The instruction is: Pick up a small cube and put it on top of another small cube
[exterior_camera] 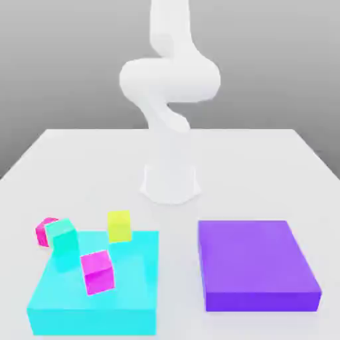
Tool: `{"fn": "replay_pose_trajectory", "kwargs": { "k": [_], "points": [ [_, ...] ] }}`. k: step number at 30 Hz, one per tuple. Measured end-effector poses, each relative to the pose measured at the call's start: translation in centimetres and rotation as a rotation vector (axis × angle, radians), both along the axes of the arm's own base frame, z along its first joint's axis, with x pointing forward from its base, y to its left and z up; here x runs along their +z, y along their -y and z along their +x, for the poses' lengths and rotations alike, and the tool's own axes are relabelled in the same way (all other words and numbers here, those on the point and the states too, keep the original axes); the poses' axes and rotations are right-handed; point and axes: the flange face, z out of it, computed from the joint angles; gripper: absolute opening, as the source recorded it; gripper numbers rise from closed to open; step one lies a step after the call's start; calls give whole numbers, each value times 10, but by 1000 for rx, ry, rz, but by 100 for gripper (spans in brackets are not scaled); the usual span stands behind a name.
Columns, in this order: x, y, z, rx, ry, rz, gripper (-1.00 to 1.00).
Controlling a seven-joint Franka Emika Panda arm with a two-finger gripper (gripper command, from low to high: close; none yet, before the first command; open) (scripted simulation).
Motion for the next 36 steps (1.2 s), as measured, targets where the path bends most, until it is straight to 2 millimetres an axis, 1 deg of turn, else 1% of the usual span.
{"fn": "replay_pose_trajectory", "kwargs": {
  "k": [2,4,6,7,9,11,14,17,18,19,20,26,27,32,33,34,36],
  "points": [
    [-49,36,20,-34,-77,-21,0],
    [-99,73,30,-65,-153,-33,0],
    [-149,108,32,-94,-228,-38,0],
    [-174,126,29,-107,-265,-37,0],
    [-224,158,18,-133,-340,-31,0],
    [-274,188,-1,-156,-415,-16,0],
    [-349,224,-44,-187,-527,22,0],
    [-414,244,-97,-208,-626,75,0],
    [-433,250,-119,-227,-656,101,0],
    [-451,249,-134,-221,-684,118,0],
    [-464,253,-147,-236,-696,133,0],
    [-521,251,-152,-227,-711,134,0],
    [-529,250,-152,-227,-711,135,-100],
    [-529,250,-152,-227,-712,137,-100],
    [-533,249,-153,-227,-712,138,-100],
    [-530,249,-152,-226,-712,138,-100],
    [-516,251,-152,-226,-712,136,-100]
  ]
}}
